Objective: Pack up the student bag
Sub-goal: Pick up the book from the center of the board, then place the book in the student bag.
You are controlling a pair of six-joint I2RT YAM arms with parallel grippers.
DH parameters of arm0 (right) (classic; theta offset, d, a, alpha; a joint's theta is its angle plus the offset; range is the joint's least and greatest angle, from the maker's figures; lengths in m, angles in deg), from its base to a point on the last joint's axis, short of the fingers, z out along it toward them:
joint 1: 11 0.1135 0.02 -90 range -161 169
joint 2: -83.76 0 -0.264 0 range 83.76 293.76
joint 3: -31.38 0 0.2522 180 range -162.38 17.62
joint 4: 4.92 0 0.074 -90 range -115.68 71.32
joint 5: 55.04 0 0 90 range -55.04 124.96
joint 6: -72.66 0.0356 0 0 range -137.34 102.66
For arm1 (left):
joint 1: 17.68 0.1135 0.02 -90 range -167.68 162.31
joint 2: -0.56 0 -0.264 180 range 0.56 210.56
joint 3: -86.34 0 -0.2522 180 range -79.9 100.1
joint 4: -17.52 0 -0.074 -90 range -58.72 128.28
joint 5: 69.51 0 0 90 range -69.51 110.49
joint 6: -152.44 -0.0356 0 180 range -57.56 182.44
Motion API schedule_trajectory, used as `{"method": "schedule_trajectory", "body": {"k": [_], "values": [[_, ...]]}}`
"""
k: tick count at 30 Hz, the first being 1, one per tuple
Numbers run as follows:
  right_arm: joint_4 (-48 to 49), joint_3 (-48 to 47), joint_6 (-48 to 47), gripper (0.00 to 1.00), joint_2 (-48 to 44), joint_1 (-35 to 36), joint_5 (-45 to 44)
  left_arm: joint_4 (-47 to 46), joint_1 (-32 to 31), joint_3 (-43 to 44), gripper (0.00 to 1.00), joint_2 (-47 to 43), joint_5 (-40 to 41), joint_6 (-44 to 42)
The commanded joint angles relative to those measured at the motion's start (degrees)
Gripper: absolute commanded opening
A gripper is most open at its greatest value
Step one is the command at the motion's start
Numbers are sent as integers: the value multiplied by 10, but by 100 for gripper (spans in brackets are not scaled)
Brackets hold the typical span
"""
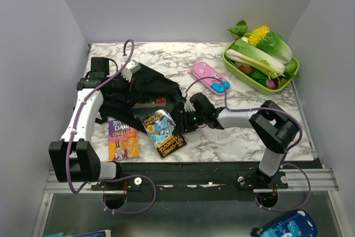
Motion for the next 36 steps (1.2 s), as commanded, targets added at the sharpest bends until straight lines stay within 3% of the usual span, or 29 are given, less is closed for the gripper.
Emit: {"method": "schedule_trajectory", "body": {"k": [1, 3, 5, 11, 14, 17, 23, 28, 36], "values": [[49, 26, 40, 32, 27, 8, 18, -4, -5, -11, 0, -12, -30, -14], [94, 47, 46, 5, 18, 8, 8, -11, -6, -18, 0, -16, -13, -13], [122, 67, 58, 1, 8, 8, 7, -10, -7, -20, 0, -15, -4, -17], [186, 92, 66, 1, -36, 8, 25, -10, -8, -22, 0, -23, -4, -16], [213, 110, 53, 1, -104, 8, 19, -11, -8, -29, 0, -25, -6, -16], [174, 96, 31, 1, -144, 8, -14, -12, -8, -32, 0, -26, -8, -17], [135, 20, 47, 1, -80, -32, -22, 4, -8, -20, 0, -28, -14, -20], [7, -101, 93, 1, -5, -55, 18, 5, -7, -29, 0, -43, -23, -31], [12, -185, 180, 1, 35, -64, 29, 38, -8, -23, 0, -40, -48, -64]]}}
